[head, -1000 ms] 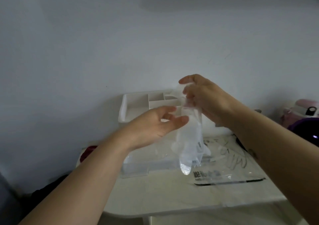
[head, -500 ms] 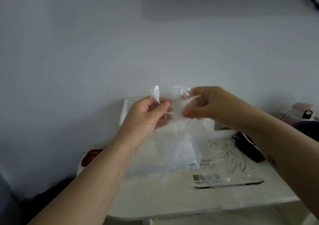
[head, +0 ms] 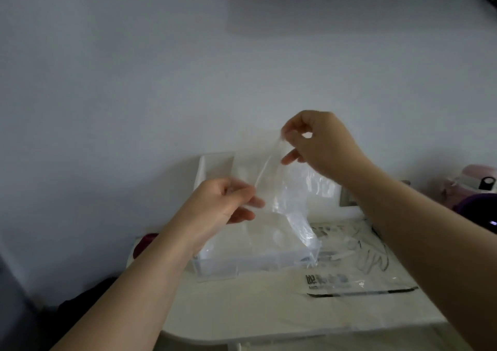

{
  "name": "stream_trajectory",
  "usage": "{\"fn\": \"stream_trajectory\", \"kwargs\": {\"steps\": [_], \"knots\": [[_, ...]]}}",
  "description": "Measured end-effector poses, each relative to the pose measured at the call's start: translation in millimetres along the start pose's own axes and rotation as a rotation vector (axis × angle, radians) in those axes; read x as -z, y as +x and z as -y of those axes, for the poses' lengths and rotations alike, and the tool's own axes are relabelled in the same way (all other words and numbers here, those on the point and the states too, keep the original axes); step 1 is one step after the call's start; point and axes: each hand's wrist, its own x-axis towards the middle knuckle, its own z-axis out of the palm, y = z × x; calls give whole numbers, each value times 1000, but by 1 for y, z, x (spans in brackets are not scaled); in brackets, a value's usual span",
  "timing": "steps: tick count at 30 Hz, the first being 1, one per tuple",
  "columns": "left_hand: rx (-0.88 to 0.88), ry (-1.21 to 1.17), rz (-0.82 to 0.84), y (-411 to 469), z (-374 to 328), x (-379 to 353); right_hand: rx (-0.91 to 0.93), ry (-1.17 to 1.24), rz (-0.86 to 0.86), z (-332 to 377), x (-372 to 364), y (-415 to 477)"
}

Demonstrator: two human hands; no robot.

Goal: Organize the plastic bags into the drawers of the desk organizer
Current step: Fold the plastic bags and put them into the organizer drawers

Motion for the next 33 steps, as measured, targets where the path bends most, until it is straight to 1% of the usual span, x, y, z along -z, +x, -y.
{"fn": "stream_trajectory", "kwargs": {"steps": [1, 3, 7, 9, 11, 13, 14, 15, 16, 18, 20, 22, 24, 26, 28, 30, 31, 33], "knots": [[21, 68, 5, 0, 6, 4, 0, 7, 22, -1, -11, 0], [31, 161, -36, 1, 18, 13, 13, -14, 73, -5, -33, -1], [8, 156, -182, 5, 31, 25, 15, -45, 135, -12, -66, -2], [8, 115, -236, 10, 36, 27, 2, -32, 157, -13, -77, -2], [5, 141, -269, 13, 41, 30, 51, -51, 97, -16, -84, -8], [22, 224, -278, 14, 48, 33, 197, -75, 36, -19, -86, -23], [39, 276, -277, 14, 53, 34, 271, -108, 65, -23, -88, -32], [51, 343, -276, 14, 57, 33, 313, -158, 136, -29, -90, -41], [52, 434, -277, 13, 60, 32, 305, -228, 231, -35, -92, -48], [35, 690, -274, 10, 63, 27, 206, -385, 391, -48, -96, -57], [15, 943, -278, 9, 64, 23, 136, -506, 456, -59, -95, -58], [19, 1076, -277, 11, 65, 22, 91, -564, 489, -62, -94, -55], [20, 1135, -271, 14, 65, 21, 51, -566, 519, -64, -93, -52], [32, 1124, -286, 17, 66, 24, 22, -558, 548, -64, -93, -50], [38, 1043, -331, 18, 67, 30, -9, -533, 576, -65, -92, -48], [15, 900, -357, 19, 68, 35, -33, -490, 587, -64, -89, -47], [-2, 815, -344, 20, 69, 36, -32, -467, 584, -62, -87, -45], [-4, 643, -267, 21, 70, 36, -6, -425, 550, -55, -81, -41]]}}
